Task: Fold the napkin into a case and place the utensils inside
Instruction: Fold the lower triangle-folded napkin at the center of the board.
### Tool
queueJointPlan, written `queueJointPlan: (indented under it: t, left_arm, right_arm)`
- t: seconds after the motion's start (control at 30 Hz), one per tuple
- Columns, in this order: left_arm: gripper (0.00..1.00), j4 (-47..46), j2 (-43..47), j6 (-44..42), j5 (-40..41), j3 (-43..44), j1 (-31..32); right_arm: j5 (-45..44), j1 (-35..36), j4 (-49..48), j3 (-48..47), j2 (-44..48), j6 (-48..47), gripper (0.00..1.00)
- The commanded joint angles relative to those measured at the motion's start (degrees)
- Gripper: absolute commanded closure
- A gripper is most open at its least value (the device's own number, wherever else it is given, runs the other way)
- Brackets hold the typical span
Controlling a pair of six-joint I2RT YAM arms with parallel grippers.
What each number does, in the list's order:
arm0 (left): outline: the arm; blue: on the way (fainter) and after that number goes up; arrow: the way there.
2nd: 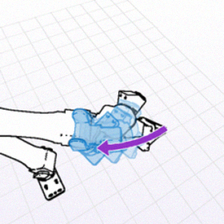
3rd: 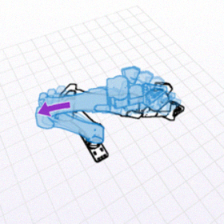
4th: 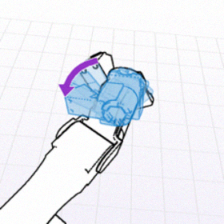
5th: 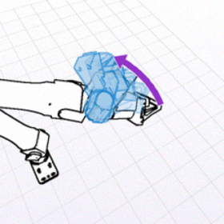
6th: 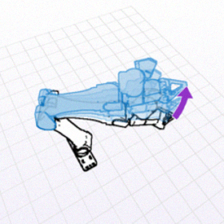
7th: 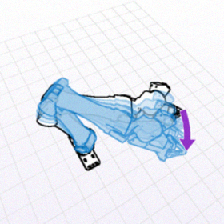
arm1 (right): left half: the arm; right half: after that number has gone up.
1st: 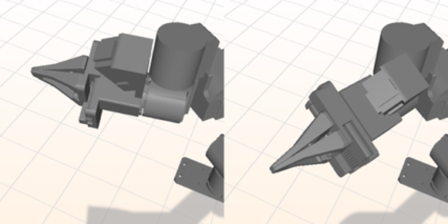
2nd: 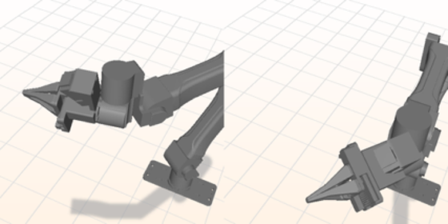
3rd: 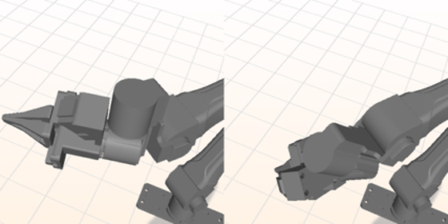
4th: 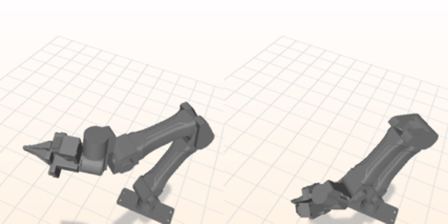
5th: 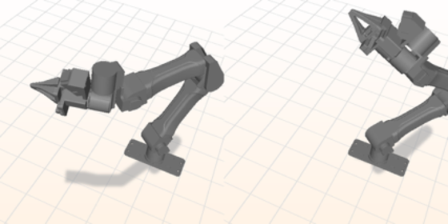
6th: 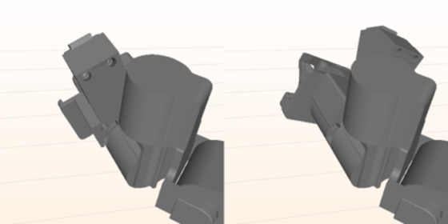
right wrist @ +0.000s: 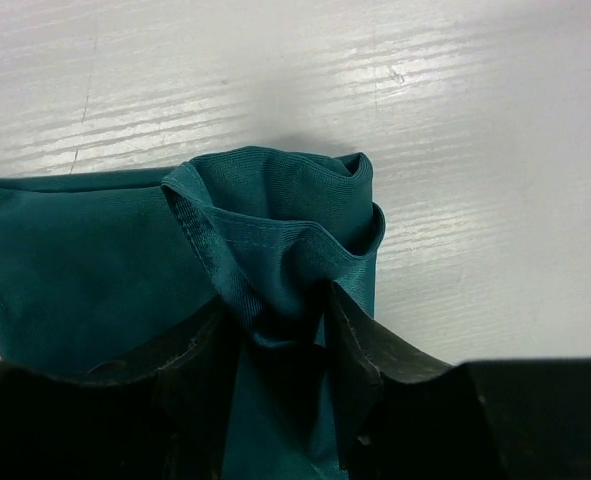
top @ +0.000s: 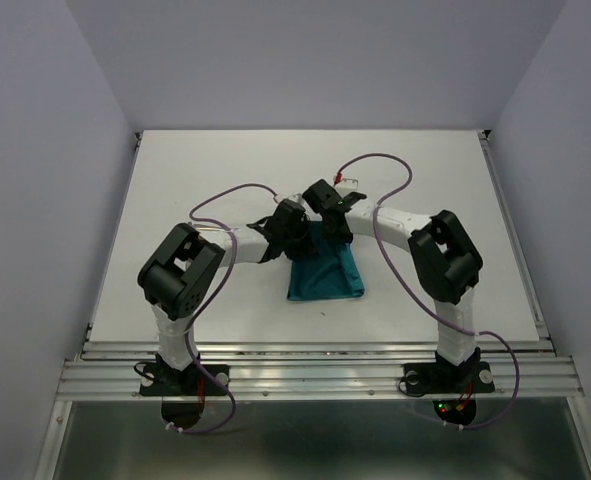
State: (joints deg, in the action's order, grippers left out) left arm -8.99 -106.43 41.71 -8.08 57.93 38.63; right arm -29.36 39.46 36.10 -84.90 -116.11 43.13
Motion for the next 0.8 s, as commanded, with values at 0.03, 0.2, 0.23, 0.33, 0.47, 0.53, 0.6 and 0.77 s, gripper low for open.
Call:
queueJointPlan:
  t: [0.03, 0.2, 0.23, 0.33, 0.47, 0.53, 0.6, 0.77]
  left_arm:
    - [1.0, 6.09, 0.61, -0.14, 2.01, -2.3, 0.57]
    - [1.0, 6.09, 0.96, 0.3, 2.36, -2.56, 0.48]
    - [1.0, 6.09, 1.05, 0.38, 2.45, -2.47, 0.48]
    - [1.0, 6.09, 1.05, 0.56, 2.63, -2.65, 0.48]
    - [1.0, 6.01, 1.05, 1.18, 2.54, -2.65, 0.57]
    - [1.0, 5.92, 1.14, 1.18, 2.63, -2.56, 0.57]
    - [1.0, 6.0, 1.23, 1.18, 2.63, -2.65, 0.48]
    - [1.0, 6.01, 1.84, 1.18, 2.8, -3.18, 0.48]
  right_arm:
    - [0.53, 0.18, -2.17, 1.05, 4.93, 2.39, 0.56]
    - [1.76, -0.35, -2.35, 2.11, 6.86, 2.57, 0.4]
    - [2.03, -0.35, -2.35, 2.28, 7.56, 2.57, 0.36]
    - [3.61, -0.35, -3.14, 3.16, 8.62, 2.66, 0.33]
    - [4.75, -0.35, -3.66, 3.95, 9.15, 2.92, 0.33]
    - [5.46, -0.88, -3.93, 4.39, 8.89, 3.18, 0.35]
    - [5.72, -0.88, -4.19, 4.75, 8.63, 3.45, 0.37]
    - [4.67, -0.88, -4.46, 5.54, 9.24, 3.8, 0.5]
